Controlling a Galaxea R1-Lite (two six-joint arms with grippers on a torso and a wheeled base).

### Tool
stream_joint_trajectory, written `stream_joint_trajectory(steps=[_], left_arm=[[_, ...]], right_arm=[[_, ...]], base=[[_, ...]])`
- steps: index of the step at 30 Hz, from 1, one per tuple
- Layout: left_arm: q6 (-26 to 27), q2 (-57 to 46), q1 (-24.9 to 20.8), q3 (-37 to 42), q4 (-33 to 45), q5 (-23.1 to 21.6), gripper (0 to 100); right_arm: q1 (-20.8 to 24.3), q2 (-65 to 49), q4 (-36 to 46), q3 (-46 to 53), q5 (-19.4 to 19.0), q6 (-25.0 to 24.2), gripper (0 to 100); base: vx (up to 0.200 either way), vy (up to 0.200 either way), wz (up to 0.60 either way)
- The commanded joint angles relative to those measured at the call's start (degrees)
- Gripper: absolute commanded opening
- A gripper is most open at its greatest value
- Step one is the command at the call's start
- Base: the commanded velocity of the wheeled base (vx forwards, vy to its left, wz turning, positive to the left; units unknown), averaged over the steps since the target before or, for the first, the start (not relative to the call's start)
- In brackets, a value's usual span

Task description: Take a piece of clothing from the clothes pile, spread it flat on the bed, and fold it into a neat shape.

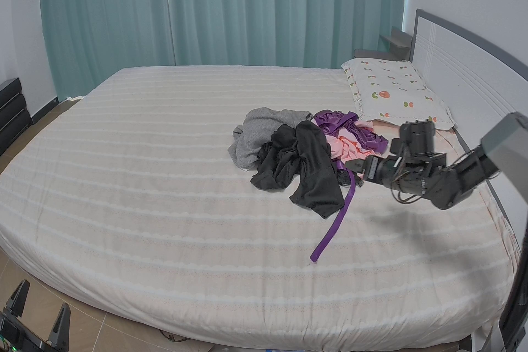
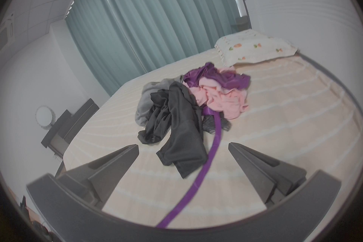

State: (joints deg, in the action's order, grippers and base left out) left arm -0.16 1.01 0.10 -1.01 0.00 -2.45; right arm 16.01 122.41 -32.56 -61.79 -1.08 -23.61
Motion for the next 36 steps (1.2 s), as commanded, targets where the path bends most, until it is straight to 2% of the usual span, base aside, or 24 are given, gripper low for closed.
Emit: stream_joint_trajectory(steps=[1, 18, 27, 28, 36], left_arm=[[0.0, -1.0, 0.0, 1.0, 0.0, 0.0, 100], [0.0, -1.0, 0.0, 1.0, 0.0, 0.0, 100], [0.0, -1.0, 0.0, 1.0, 0.0, 0.0, 100], [0.0, -1.0, 0.1, 1.0, 0.0, 0.0, 100], [0.0, -1.0, 0.0, 1.0, 0.0, 0.0, 100]], right_arm=[[4.9, 25.3, -1.1, -19.1, 3.3, -7.6, 100], [3.9, 31.1, -0.3, -25.7, 3.5, -8.6, 100], [3.9, 31.3, -0.1, -26.3, 3.9, -8.4, 100], [4.0, 31.5, 0.0, -26.3, 3.9, -8.3, 0], [4.4, 31.3, 1.0, -25.7, 3.9, -7.1, 0]], base=[[0.000, 0.000, 0.00], [0.000, 0.000, 0.00], [0.000, 0.000, 0.00], [0.000, 0.000, 0.00], [0.000, 0.000, 0.00]])
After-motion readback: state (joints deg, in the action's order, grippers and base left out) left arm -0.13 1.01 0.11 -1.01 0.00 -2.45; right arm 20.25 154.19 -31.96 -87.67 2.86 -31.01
